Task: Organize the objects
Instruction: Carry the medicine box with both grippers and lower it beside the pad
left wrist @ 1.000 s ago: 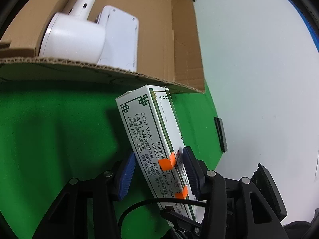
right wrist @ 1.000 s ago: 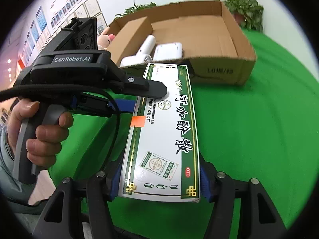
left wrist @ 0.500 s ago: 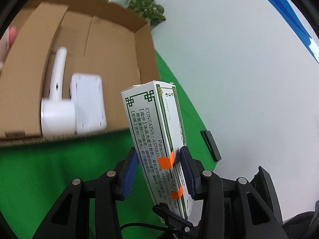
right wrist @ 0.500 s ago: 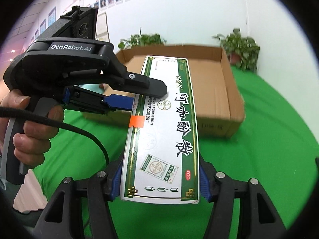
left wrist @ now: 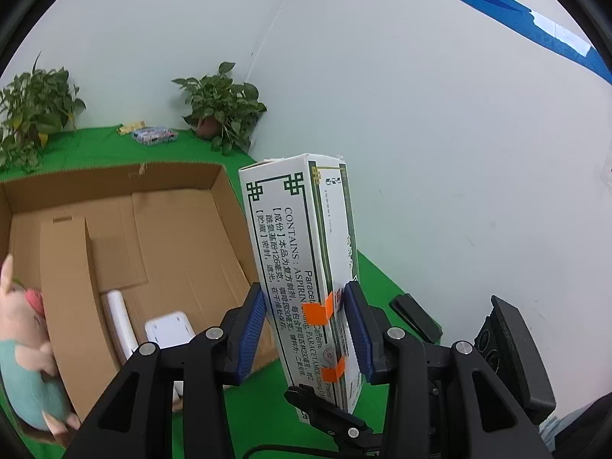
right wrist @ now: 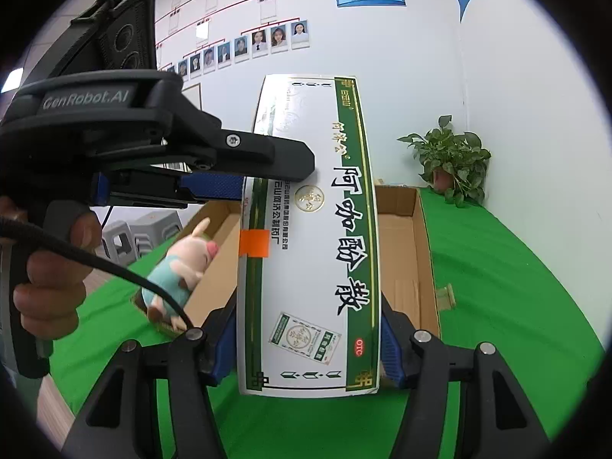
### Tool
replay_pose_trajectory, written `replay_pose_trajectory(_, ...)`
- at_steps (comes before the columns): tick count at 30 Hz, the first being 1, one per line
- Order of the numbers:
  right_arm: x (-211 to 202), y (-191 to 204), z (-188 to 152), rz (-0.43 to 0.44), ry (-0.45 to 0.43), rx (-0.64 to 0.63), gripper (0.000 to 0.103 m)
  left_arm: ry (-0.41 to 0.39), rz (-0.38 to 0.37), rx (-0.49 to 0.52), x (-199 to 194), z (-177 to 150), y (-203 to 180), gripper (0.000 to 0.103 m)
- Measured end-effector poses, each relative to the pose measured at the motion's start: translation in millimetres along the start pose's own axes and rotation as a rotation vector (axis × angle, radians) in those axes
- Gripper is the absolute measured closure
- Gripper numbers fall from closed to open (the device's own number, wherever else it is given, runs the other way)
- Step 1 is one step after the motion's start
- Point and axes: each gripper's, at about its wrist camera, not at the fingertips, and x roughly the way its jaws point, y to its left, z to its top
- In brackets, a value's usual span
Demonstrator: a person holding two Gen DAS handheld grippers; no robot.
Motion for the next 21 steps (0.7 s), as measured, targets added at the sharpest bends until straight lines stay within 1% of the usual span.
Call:
replay_pose_trajectory(2, 5.7, -4.1, 8.5, 0.008, 0.000, 0.013, 0.044, -0.007, 0.008, 0.007, 8.5, 10.1, -2.5, 0.064)
replay_pose_trajectory(4, 12.9, -6.3, 16.4, -0.002, -0.008, -0.003, 0.044, -0.015, 0.017, 0.017, 18.0, 18.8, 1.3, 0.064)
replay_pose_trajectory(5, 9.8, -4.2, 16.0, 0.009, -0.003, 0.007, 0.044, -0.014, 0.025, 0.021, 22.1, 25.3, 2.9, 0.064)
replay_pose_trajectory(7, 19.1, -11.8, 22.8, 0.032, 0.019, 0.044, 0.044, -0.011, 0.038, 0.032, 18.9, 33.1, 8.5, 0.064)
replay_pose_trajectory(10, 36.5, -21.8, 27.6, 0.042, 0.058, 0.087, 0.044, 0.030, 0.043, 0.020, 39.8, 49.9, 19.5, 0.064)
replay_pose_trajectory(12, 49.5, -30.4, 28.0, 0.045, 0.095, 0.121, 0.044, 0.066, 0.041, 0.007, 67.1, 57.3, 35.8, 0.064)
replay_pose_trajectory(14, 64.8, -38.9, 27.1, 0.052, 0.139, 0.155, 0.044, 0.106, 0.039, -0.018, 88.9, 58.2, 54.2, 0.064)
replay_pose_trajectory(16, 76.8, -43.2, 20.9, 0.055, 0.183, 0.179, 0.044, 0.139, 0.034, -0.046, 101.3, 48.1, 69.5, 0.064)
replay_pose_trajectory(19, 99.9, -50.1, 8.8, 0.062, 0.264, 0.215, 0.044, 0.204, 0.027, -0.101, 134.0, 38.9, 103.3, 0.064)
replay_pose_trajectory(21, 115.9, -57.1, 1.4, 0.086, 0.310, 0.253, 0.044, 0.243, 0.033, -0.129, 152.2, 32.0, 122.0, 0.064)
